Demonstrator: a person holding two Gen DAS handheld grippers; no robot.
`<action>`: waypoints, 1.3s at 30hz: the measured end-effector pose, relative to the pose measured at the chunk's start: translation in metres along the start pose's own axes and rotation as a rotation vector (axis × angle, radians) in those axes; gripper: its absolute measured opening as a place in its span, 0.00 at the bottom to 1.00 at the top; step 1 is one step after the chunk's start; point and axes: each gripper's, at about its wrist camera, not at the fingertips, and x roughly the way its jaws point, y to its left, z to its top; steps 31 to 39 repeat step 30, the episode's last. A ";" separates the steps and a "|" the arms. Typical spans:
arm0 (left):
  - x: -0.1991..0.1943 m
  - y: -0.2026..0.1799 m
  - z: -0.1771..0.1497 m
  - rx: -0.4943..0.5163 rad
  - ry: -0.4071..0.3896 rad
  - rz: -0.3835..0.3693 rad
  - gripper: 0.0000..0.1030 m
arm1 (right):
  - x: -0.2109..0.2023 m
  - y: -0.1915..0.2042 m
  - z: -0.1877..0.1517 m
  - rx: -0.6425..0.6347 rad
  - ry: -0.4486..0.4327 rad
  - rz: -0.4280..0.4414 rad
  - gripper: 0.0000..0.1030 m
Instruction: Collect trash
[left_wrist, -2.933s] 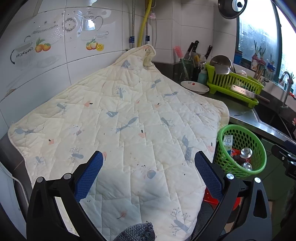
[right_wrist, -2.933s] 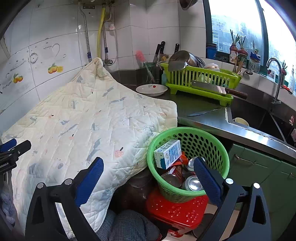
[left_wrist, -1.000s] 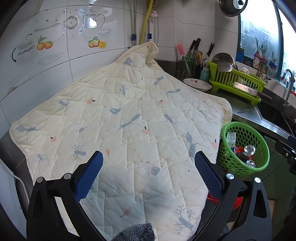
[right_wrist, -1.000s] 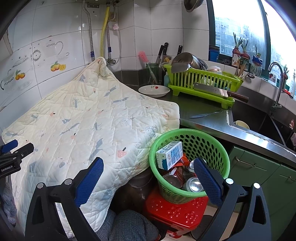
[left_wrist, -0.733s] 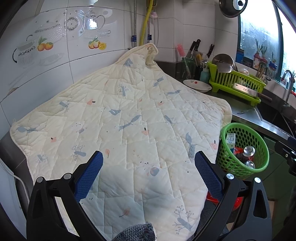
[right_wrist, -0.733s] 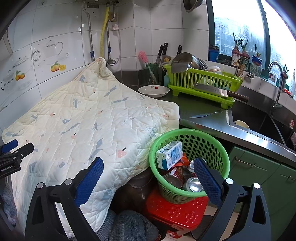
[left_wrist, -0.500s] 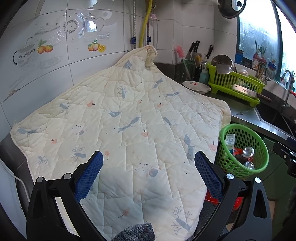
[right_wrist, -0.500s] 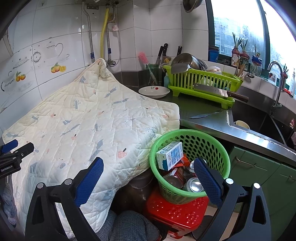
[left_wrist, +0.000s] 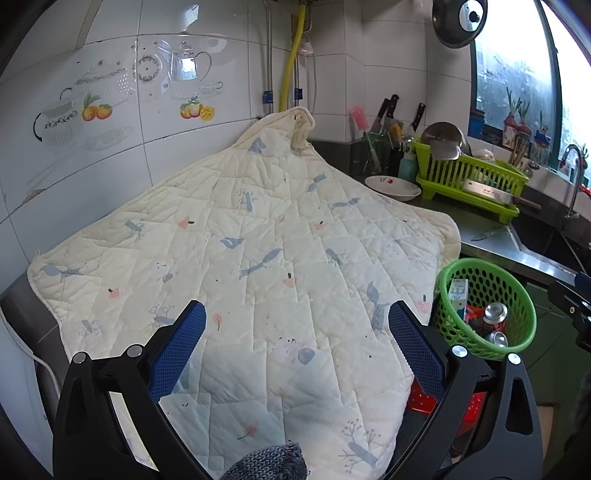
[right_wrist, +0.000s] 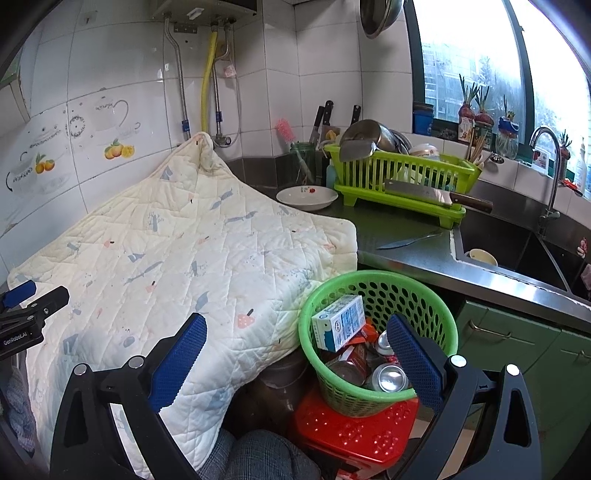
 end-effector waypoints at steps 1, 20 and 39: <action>-0.001 0.000 0.000 0.000 -0.002 -0.002 0.95 | -0.001 0.000 0.000 0.000 -0.006 -0.001 0.92; -0.001 0.001 0.001 -0.009 -0.022 0.001 0.95 | -0.002 0.003 0.001 0.006 -0.018 0.001 0.92; 0.005 0.003 -0.001 -0.017 -0.004 0.011 0.95 | 0.006 0.002 -0.002 0.015 -0.004 0.000 0.93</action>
